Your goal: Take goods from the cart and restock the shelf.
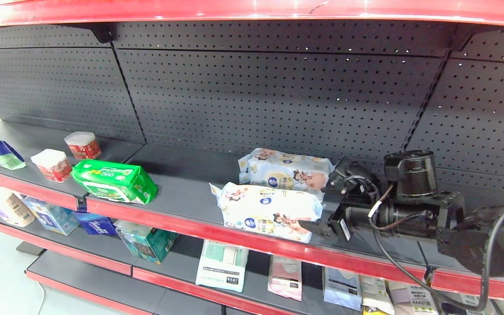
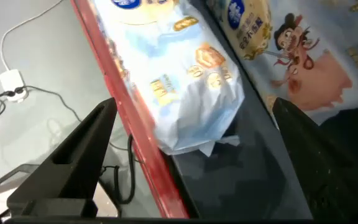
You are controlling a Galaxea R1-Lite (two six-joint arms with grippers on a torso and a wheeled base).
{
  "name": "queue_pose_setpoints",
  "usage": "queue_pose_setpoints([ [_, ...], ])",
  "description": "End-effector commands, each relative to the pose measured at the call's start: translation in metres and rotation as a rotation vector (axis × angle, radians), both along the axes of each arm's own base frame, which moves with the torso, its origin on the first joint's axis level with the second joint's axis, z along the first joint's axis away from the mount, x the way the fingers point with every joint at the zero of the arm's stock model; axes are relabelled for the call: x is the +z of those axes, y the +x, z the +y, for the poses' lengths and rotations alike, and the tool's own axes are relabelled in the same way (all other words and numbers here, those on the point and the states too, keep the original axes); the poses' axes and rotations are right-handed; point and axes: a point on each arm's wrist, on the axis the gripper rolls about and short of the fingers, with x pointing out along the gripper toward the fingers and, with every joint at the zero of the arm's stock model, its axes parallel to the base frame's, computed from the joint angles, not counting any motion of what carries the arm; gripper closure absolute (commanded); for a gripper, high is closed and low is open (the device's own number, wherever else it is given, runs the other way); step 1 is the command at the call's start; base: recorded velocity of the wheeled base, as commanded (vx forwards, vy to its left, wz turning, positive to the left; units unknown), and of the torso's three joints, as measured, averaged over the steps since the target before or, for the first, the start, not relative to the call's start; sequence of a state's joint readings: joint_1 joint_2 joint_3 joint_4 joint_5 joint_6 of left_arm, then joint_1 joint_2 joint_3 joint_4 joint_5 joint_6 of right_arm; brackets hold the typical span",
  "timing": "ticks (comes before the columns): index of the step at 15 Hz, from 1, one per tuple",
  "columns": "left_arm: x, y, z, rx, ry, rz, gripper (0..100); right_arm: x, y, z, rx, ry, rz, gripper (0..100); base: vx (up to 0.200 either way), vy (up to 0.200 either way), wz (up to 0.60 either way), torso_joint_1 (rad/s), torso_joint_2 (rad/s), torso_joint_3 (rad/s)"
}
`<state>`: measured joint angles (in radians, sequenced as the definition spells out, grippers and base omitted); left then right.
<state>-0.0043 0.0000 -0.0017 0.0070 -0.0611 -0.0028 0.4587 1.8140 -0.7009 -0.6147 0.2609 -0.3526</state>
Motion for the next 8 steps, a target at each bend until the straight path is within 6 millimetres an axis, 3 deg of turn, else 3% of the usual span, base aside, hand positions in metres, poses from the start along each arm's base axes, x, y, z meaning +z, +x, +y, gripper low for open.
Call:
queue_pose_setpoints([
  [1,0.0000,0.0000,0.0000,-0.001,0.000,-0.001,0,-0.0112,0.0062,0.0025,-0.002,-0.014,0.029,0,0.000,0.000,0.00,0.000,0.00,0.000],
  [8,0.0000,0.0000,0.0000,-0.001,0.000,-0.001,0,-0.0143,0.0152,0.0097,0.007,-0.015,0.026,0,0.000,0.000,0.00,0.000,0.00,0.000],
])
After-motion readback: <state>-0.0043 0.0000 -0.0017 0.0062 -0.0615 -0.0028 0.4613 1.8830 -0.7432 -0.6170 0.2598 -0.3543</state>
